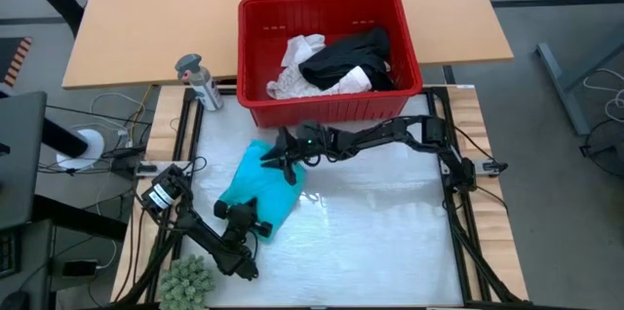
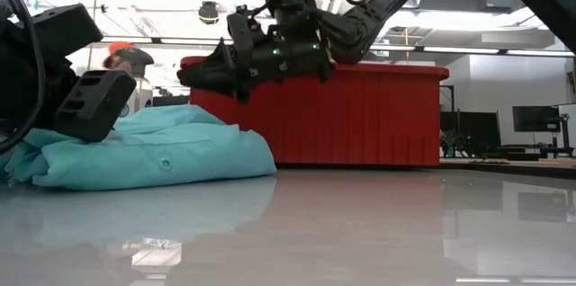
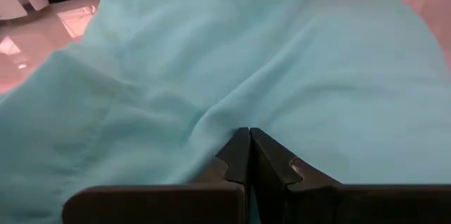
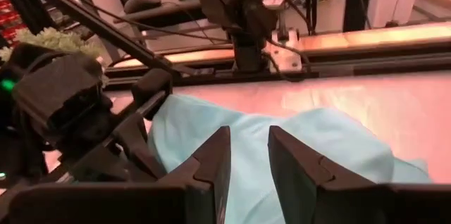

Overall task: Fold laundry
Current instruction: Fold the light blue shorts

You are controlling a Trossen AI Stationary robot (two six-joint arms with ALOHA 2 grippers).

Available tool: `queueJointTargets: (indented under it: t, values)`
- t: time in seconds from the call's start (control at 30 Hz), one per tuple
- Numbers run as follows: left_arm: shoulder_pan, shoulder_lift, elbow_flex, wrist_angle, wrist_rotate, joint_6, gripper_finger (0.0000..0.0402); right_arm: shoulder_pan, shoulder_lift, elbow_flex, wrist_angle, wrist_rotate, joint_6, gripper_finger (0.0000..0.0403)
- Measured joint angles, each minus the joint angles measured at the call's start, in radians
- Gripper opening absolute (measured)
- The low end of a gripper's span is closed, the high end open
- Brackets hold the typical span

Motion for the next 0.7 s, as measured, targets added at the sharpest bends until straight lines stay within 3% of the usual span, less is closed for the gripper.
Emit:
queueJointTargets:
  t: [0.13, 0.37, 0.6, 0.7]
  values:
    - [0.006, 0.000, 0.000, 0.029, -0.005, 0.023, 0.0000, -0.005, 0.052, 0.065, -0.015, 0.029, 0.002, 0.0122]
    - [0.042, -0.001, 0.009, 0.139, 0.035, 0.233, 0.0000, -0.013, 0.190, 0.232, -0.054, 0.016, 0.015, 0.0122]
    - [0.040, -0.001, 0.008, 0.128, 0.044, 0.234, 0.0000, -0.035, 0.258, 0.295, -0.106, 0.014, 0.040, 0.0122]
    - [0.038, -0.001, 0.008, 0.130, 0.045, 0.234, 0.0000, -0.046, 0.258, 0.295, -0.141, 0.059, 0.039, 0.0122]
